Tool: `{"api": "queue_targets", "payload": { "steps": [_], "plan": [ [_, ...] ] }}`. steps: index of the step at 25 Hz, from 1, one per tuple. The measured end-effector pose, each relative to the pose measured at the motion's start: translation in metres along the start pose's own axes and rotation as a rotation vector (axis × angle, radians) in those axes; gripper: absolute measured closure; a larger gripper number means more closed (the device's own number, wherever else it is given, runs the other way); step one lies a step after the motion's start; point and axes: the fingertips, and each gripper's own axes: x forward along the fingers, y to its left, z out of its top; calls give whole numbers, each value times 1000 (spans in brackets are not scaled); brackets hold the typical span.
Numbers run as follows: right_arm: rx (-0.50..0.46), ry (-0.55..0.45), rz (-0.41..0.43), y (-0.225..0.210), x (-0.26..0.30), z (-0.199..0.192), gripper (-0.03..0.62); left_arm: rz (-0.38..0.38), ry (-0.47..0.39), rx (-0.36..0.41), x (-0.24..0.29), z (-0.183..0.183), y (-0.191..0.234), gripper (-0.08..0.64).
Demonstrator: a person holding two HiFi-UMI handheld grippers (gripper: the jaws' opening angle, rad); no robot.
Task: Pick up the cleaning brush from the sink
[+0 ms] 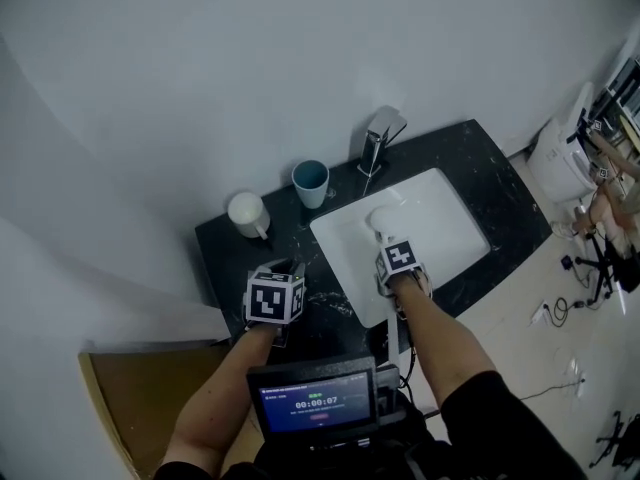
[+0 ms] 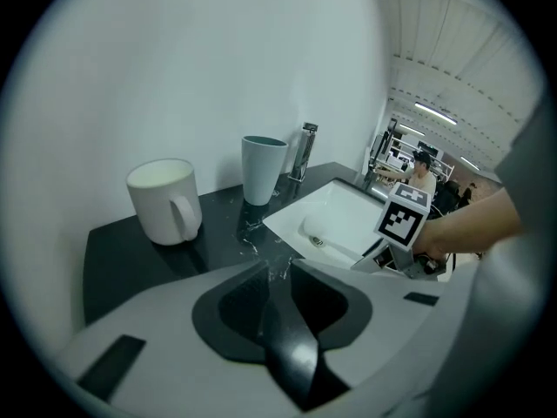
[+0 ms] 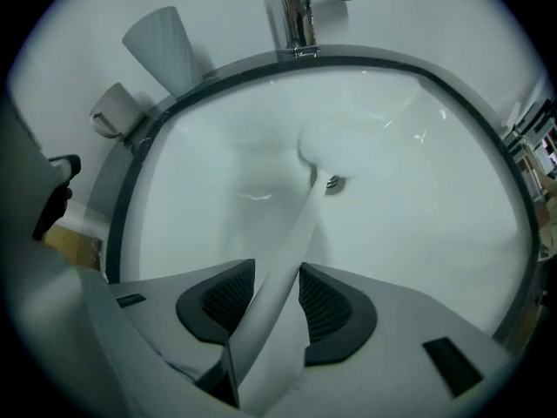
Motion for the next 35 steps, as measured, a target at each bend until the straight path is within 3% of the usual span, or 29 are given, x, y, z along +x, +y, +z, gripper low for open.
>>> {"api": "queue_targets", "payload": {
  "steps": [8,14,17,21,28,31,35],
  "plan": [
    [135,16,15,-2,0,-1,485,4,-13,6,-9,1,3,465],
    [162,-4,-23,-11,-18,-1,514,-20,-41,11,-18,6,-7,465],
    [164,-48,-19,-15,-37,-3,517,-36,-67,26,-26,9,-14,465],
    [170,-169,48,-17,-77,0,517,-49,-119,31,-36,18,-24,466],
    [62,-400,197,-50,-148,-10,517,-6,-221,14,-50,33,-77,466],
    [-23,-515,293,-81,-177,-11,517,101,-311,-21,-56,40,-109,496],
    [-195,-643,403,-129,-217,-14,517,243,-414,-141,-65,38,-171,511]
  ]
}}
